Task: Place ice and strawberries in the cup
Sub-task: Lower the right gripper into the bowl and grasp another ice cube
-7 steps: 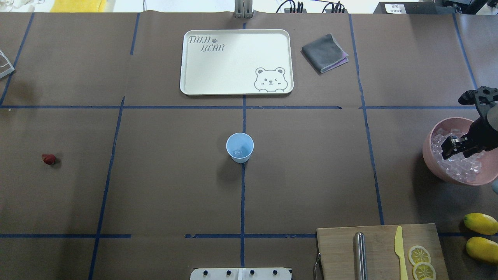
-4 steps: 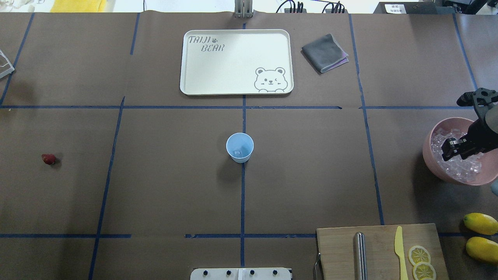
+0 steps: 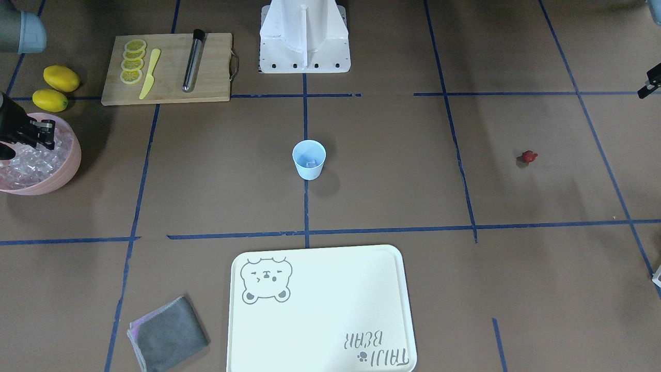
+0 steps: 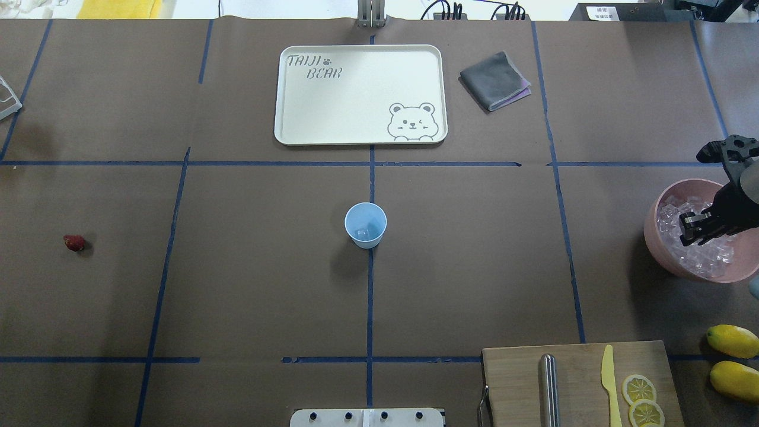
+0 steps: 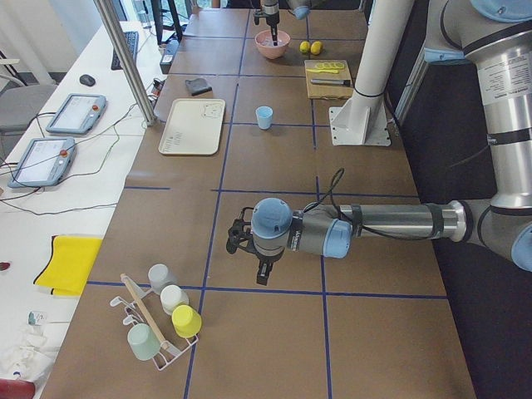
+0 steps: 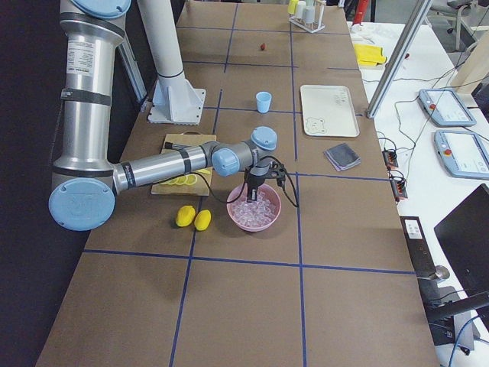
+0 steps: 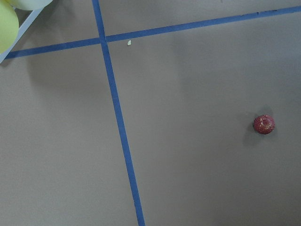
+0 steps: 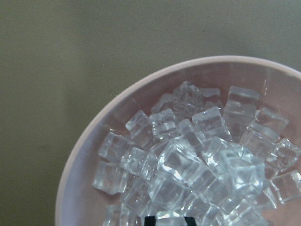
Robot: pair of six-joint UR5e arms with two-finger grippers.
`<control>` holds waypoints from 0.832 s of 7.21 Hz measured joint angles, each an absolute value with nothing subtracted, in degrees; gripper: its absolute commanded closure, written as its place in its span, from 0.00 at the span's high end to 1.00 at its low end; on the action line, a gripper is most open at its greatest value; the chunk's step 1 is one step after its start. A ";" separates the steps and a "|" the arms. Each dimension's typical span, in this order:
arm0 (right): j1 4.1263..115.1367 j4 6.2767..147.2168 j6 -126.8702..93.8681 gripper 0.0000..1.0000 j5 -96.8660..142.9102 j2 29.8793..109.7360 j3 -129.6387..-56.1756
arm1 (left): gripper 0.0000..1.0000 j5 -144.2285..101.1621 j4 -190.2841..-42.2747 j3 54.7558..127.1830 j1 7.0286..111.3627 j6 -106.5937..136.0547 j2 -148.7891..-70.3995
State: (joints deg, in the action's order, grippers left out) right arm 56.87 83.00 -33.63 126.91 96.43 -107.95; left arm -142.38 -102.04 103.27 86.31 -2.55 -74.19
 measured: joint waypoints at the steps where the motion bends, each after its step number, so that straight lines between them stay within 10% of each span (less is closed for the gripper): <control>1: 56.86 82.98 -33.64 0.00 126.91 96.47 -108.08 | 1.00 -142.38 -102.04 103.27 86.31 -2.55 -74.18; 6: 56.95 83.16 -45.13 0.00 126.98 94.38 -119.49 | 1.00 -142.38 -103.15 103.59 86.31 -2.53 -73.18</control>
